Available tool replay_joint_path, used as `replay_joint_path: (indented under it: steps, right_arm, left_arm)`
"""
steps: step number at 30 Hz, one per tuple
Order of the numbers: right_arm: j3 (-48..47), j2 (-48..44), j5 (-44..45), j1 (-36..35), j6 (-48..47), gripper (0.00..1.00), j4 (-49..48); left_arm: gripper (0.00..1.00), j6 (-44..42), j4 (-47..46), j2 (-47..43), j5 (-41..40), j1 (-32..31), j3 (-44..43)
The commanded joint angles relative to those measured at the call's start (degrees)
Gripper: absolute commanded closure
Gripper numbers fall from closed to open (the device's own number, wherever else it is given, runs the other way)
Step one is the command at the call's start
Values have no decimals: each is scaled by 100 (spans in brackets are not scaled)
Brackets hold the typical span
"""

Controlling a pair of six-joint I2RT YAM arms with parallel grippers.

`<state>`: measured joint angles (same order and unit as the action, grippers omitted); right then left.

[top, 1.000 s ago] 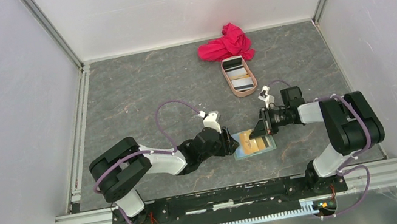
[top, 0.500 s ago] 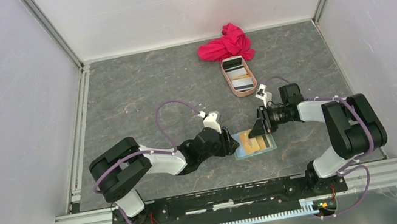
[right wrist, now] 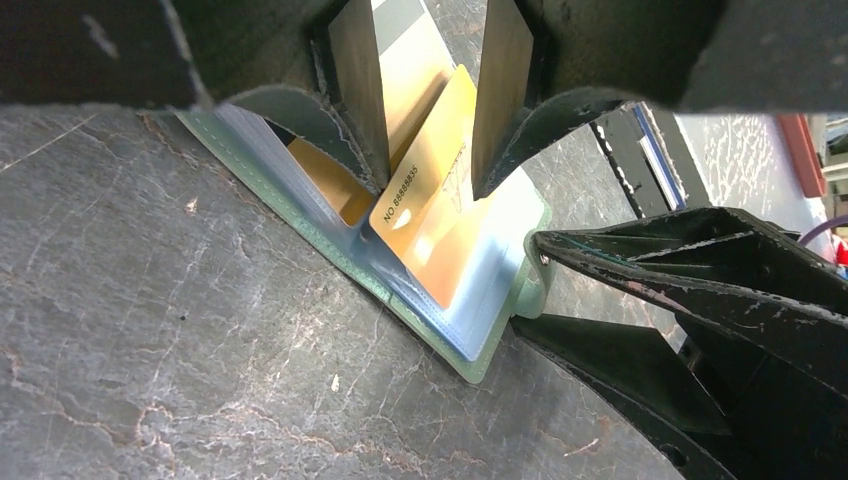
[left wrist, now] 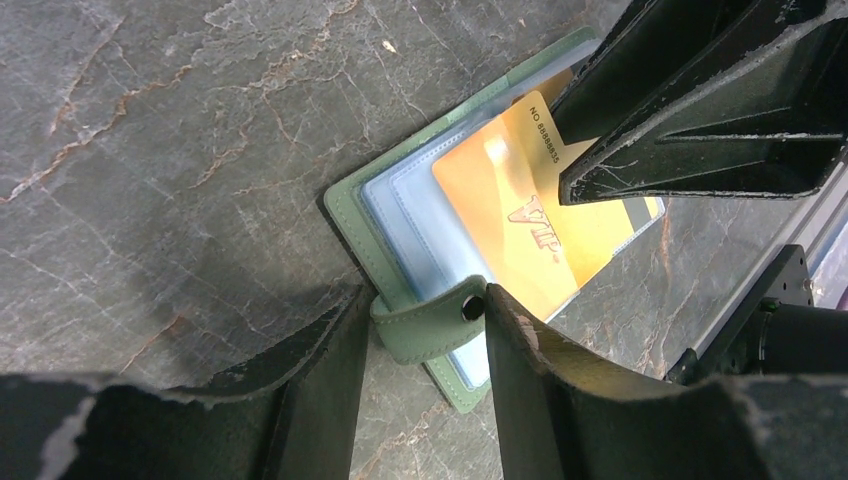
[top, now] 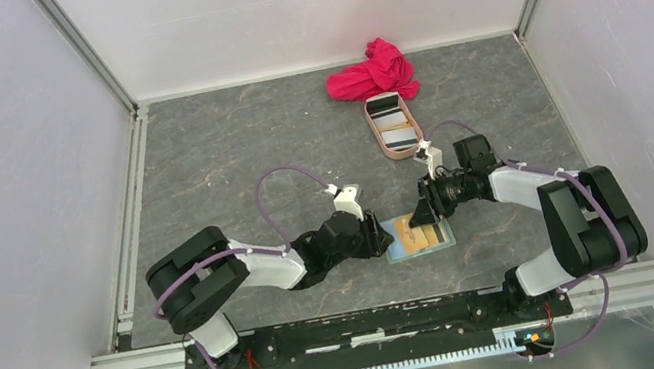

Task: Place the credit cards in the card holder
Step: Insert the credit card into the card holder.

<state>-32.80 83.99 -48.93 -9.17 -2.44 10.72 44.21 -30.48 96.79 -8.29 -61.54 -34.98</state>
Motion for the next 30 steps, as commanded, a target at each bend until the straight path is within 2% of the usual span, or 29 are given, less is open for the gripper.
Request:
replay_joint_path:
  steps: [1, 9, 15, 30]
  right_arm:
    - [-122, -92, 568, -87, -413, 57, 197]
    - [-116, -220, 626, -354, -565, 55, 278]
    - [-102, -279, 524, -468, -627, 50, 357]
    - [250, -834, 747, -468, -855, 49, 541]
  left_arm:
    - [47, -35, -144, -211, 62, -42, 139]
    - [47, -35, -292, -249, 100, -42, 225]
    - [47, -35, -344, -264, 118, -32, 251]
    - [48, -35, -397, -284, 135, -33, 290]
